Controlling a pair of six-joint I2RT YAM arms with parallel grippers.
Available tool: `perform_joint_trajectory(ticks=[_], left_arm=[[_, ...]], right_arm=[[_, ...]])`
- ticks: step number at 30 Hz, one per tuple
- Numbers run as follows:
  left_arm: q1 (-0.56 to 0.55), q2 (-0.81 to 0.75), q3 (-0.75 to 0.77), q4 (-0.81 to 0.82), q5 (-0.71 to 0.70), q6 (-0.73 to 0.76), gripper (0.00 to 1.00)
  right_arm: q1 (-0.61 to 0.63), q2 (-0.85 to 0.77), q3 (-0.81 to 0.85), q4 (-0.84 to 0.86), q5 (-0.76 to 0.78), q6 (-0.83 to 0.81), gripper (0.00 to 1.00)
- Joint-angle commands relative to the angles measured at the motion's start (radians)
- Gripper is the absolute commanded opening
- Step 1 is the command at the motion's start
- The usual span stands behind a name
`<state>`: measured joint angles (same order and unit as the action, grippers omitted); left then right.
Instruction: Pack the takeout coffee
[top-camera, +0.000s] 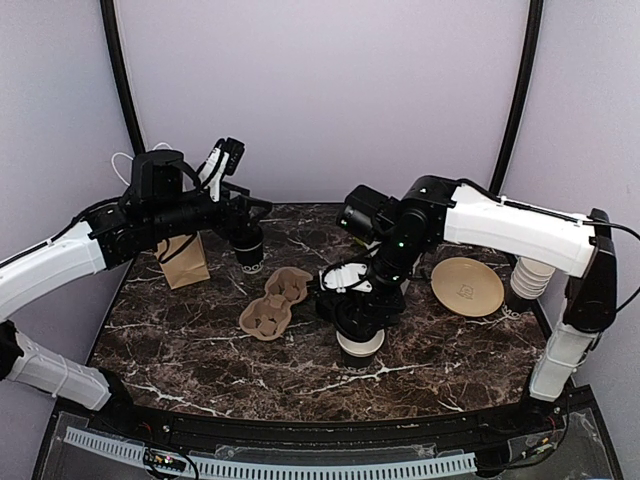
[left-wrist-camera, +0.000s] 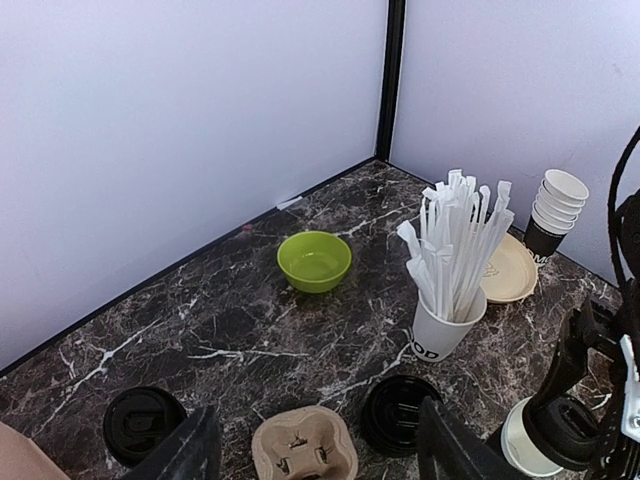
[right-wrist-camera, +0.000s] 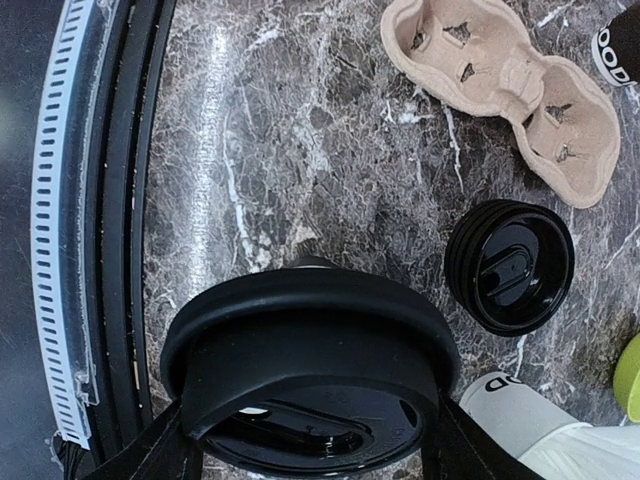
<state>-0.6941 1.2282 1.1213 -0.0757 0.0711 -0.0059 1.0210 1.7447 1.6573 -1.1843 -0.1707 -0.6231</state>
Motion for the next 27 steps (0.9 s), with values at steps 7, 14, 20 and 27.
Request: perform_joint_trajectory(ticks=[7,14,20,27], left_arm=[[-0.001,-0.049,-0.049,0.033,0.03,-0.036,0.69],[-0.002,-0.053,-0.063,0.043,0.044,-0.045,0.69],[-0.002,-0.048,-0.064,0.049,0.052,-0.047,0.69],[-0.002,-0.035,-0.072,0.059,0.065,-0.05,0.69]], right_arm=[[0.017,0.025,-0.016,-0.021,0.114,0.005,0.68],[0.021,0.043,-0.023,-0.035,0.121,0.008,0.7],[0.022,0.066,-0.019,-0.047,0.121,0.007,0.7],[0.032,0.085,-0.016,-0.057,0.116,0.004,0.72]])
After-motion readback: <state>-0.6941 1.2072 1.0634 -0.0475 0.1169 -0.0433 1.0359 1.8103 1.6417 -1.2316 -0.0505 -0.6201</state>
